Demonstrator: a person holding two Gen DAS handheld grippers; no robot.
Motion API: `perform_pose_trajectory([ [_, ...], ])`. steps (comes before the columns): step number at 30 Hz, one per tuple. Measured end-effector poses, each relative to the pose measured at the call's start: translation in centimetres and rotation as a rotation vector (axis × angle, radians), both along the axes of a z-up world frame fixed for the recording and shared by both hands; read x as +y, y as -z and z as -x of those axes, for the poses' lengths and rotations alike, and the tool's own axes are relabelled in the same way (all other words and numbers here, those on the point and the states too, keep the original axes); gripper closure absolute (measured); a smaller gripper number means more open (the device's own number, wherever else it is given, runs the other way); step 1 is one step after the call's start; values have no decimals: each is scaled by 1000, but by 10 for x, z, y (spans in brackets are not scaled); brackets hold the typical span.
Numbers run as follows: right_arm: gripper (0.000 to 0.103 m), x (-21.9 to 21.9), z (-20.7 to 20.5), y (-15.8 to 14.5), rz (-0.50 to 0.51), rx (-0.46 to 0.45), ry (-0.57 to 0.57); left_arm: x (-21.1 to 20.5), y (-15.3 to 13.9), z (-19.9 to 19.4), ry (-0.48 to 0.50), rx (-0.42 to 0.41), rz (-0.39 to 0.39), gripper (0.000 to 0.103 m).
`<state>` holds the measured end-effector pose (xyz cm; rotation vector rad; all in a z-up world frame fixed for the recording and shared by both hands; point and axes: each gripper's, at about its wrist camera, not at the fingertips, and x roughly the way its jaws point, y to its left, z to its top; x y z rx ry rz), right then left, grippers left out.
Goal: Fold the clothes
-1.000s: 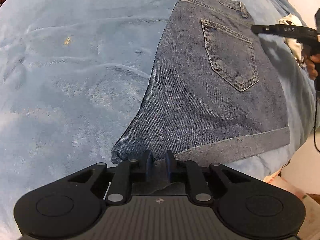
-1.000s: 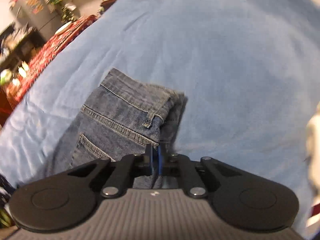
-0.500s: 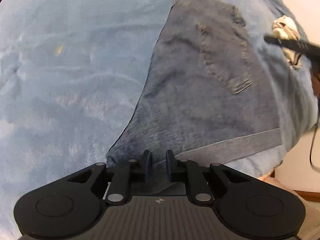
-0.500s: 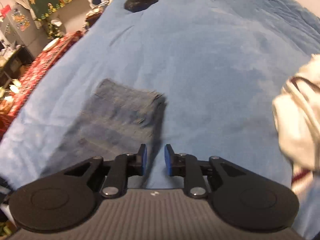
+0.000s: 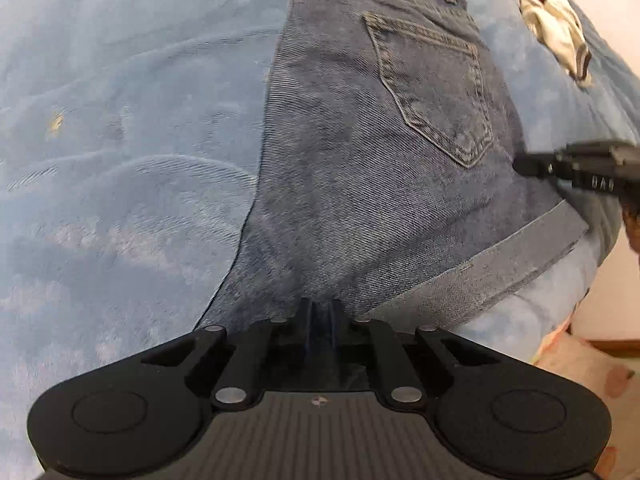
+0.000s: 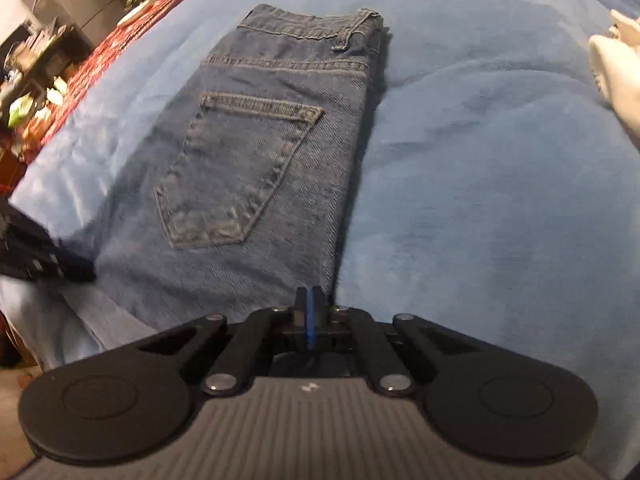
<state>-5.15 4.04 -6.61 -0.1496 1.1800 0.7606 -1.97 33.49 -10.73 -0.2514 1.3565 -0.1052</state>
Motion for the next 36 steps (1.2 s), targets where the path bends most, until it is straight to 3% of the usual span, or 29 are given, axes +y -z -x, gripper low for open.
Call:
perform_pose_trajectory([
  [2, 103, 8, 5, -16, 26, -36, -15, 1, -9, -3, -10, -8, -7, 95],
  [3, 98, 14, 10, -25, 19, -62, -38, 1, -13, -4, -15, -12, -10, 94],
  [5, 94, 26, 20, -43, 0, -115, -89, -3, -29, -10, -19, -72, 31, 94],
  [7, 94, 45, 29, -52, -45, -114, -150, -14, -32, -23, -11, -116, 72, 94],
  [9, 95, 67, 41, -48, -54, -124, -215, -30, -24, -37, 19, -132, 77, 94],
  [13, 98, 90, 46, -17, 26, -149, -270, -52, 10, -60, 93, -97, 27, 94],
  [16, 103, 67, 35, -15, 75, -199, -221, -50, 8, -72, 75, -128, 30, 94],
  [21, 103, 22, 2, -35, 50, -165, -57, -30, -18, -80, 10, -198, 42, 94],
  [23, 95, 19, -6, -53, 5, -196, -39, -24, -29, -84, -19, -242, 48, 94],
  [25, 93, 27, -16, -61, -36, -226, -27, -18, -28, -100, -60, -253, 36, 94],
  [28, 94, 44, -32, -46, -19, -248, -44, -15, -12, -125, -94, -233, 25, 94],
  [31, 96, 60, -47, -23, 36, -267, -73, -21, 4, -138, -53, -196, -6, 95],
  [33, 97, 43, -56, -13, 80, -264, -22, -22, 7, -143, -36, -191, -11, 98],
  [36, 101, 19, -73, -27, 51, -240, 90, -18, -7, -144, -35, -223, 15, 98],
])
